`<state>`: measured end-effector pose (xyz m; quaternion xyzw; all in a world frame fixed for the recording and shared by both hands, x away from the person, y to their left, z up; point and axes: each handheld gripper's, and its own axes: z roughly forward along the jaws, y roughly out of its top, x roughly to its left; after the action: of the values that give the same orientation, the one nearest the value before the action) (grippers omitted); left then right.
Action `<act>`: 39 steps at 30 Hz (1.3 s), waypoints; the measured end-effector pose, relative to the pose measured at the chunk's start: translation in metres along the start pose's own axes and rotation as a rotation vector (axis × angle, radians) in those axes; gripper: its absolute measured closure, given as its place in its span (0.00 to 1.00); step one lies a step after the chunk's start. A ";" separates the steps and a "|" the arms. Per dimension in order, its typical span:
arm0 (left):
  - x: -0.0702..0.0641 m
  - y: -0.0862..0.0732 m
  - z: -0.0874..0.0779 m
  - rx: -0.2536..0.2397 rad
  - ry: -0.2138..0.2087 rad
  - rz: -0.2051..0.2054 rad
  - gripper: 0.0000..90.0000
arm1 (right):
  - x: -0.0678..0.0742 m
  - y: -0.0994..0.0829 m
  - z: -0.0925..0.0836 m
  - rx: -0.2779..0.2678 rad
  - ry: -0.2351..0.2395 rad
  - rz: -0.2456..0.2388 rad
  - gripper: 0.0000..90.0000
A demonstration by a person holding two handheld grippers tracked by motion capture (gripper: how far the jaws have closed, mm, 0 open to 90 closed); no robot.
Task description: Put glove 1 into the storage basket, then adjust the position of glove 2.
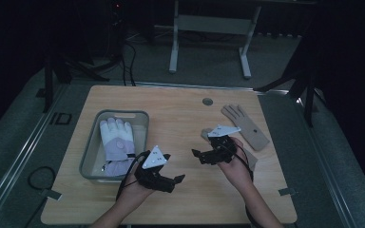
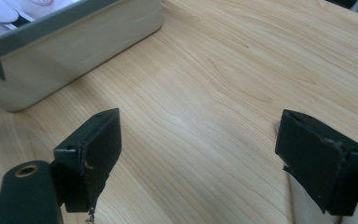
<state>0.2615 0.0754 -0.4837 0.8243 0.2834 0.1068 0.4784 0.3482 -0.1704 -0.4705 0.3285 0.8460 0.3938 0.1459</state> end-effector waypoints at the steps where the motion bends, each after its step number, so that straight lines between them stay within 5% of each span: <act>1: 0.000 0.000 0.000 0.000 0.000 0.000 0.16 | -0.001 -0.003 -0.001 0.000 0.001 -0.001 0.16; 14: -0.012 -0.034 0.030 0.001 -0.053 0.046 0.16 | -0.022 -0.044 -0.005 0.021 0.001 0.032 0.15; 20: -0.012 -0.048 0.035 -0.011 -0.034 0.074 0.16 | -0.033 -0.059 -0.013 0.005 -0.038 0.020 0.15; 34: -0.009 -0.059 0.038 0.002 -0.017 0.046 0.16 | -0.049 -0.076 -0.027 -0.015 -0.030 0.116 0.11; 39: -0.009 -0.061 0.036 -0.006 -0.011 0.046 0.16 | -0.067 -0.072 -0.035 -0.019 -0.093 0.086 0.29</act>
<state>0.2484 0.0673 -0.5532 0.8298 0.2615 0.1138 0.4797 0.3479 -0.2694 -0.5032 0.3810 0.8196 0.3922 0.1710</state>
